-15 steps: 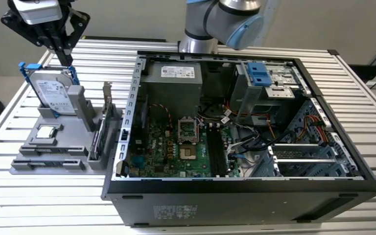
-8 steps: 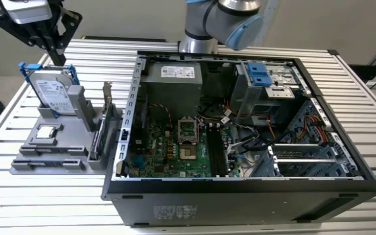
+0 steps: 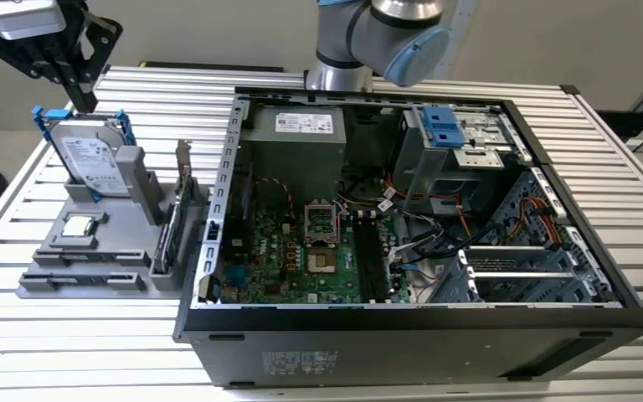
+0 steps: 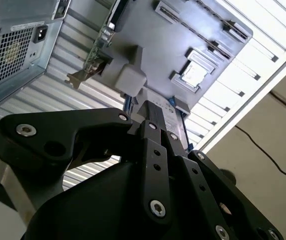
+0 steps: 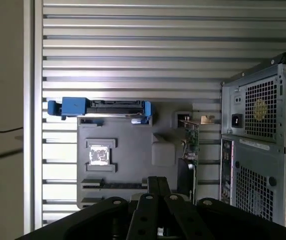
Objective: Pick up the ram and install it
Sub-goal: 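Reach for the ram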
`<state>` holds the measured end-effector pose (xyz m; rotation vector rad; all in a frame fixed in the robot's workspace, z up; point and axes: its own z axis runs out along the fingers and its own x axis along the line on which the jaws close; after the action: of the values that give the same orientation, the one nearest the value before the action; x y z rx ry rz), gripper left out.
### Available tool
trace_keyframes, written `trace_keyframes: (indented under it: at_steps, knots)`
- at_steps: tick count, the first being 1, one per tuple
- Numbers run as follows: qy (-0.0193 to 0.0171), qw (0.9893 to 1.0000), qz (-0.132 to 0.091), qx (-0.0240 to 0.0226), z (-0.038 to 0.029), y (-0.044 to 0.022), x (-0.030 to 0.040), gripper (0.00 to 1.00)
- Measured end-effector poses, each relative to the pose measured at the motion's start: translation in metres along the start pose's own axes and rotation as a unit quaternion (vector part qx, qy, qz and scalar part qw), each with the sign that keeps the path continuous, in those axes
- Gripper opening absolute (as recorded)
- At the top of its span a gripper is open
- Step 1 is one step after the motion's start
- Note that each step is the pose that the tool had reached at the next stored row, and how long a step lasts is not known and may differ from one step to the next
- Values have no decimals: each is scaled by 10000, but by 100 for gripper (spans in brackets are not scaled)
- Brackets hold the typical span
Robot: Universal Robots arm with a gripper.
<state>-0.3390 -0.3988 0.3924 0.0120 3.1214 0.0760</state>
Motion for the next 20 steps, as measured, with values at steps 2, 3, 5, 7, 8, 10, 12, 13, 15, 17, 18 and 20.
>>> trace_keyframes:
  at_steps: [2, 3, 5, 7, 8, 10, 12, 13, 15, 17, 18, 20]
  knots:
    - [0, 10000, -9, 0, -1, 0, 39, 0]
    - [1, 10000, -13, 0, -1, 0, 58, 0]
    - [1, 10000, -22, 0, -2, -1, 94, 0]
    - [2, 10000, -30, -1, -3, -1, 131, 0]
    - [2, 10000, -35, -1, -3, -1, 150, 0]
    - [2, 10000, -42, -1, -3, -1, 184, 0]
    - [2, 10000, -50, -1, -4, -1, 217, 0]
    - [3, 10000, -54, -1, -4, -2, 232, 0]
    - [3, 10000, -63, -1, -5, -2, 264, 0]
    - [4, 10000, -71, -1, -6, -2, 289, 0]
    - [4, 10000, -74, -2, -5, -2, 297, 0]
    - [4, 10000, -75, -2, -6, -2, 298, 0]
